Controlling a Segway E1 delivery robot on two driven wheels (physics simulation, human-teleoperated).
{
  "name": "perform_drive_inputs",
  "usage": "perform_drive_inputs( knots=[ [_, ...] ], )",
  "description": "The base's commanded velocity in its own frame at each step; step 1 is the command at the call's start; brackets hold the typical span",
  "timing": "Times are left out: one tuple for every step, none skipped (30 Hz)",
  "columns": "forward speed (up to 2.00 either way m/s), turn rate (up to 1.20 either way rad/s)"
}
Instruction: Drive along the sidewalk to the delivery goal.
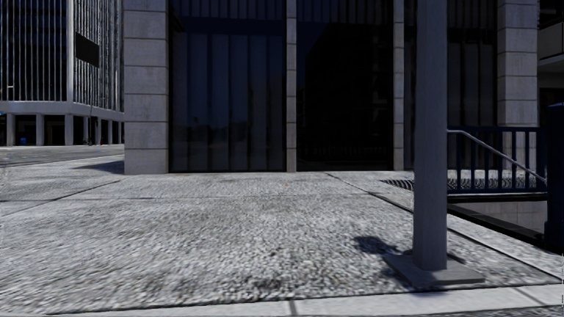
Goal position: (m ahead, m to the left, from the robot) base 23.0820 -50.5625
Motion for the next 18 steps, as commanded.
perform_drive_inputs(
  knots=[
    [1.54,0.52],
    [1.54,0.52],
    [1.54,0.51],
    [1.54,0.5],
    [1.54,0.5],
    [1.54,0.5],
    [1.54,0.48],
    [1.54,0.37],
    [1.54,0.16],
    [1.54,0.0],
    [1.54,0.0],
    [1.54,0.0],
    [1.54,0.0],
    [1.54,0.0],
    [1.54,0.0],
    [1.54,0.0],
    [1.54,0.0],
    [1.54,0.0]
  ],
)
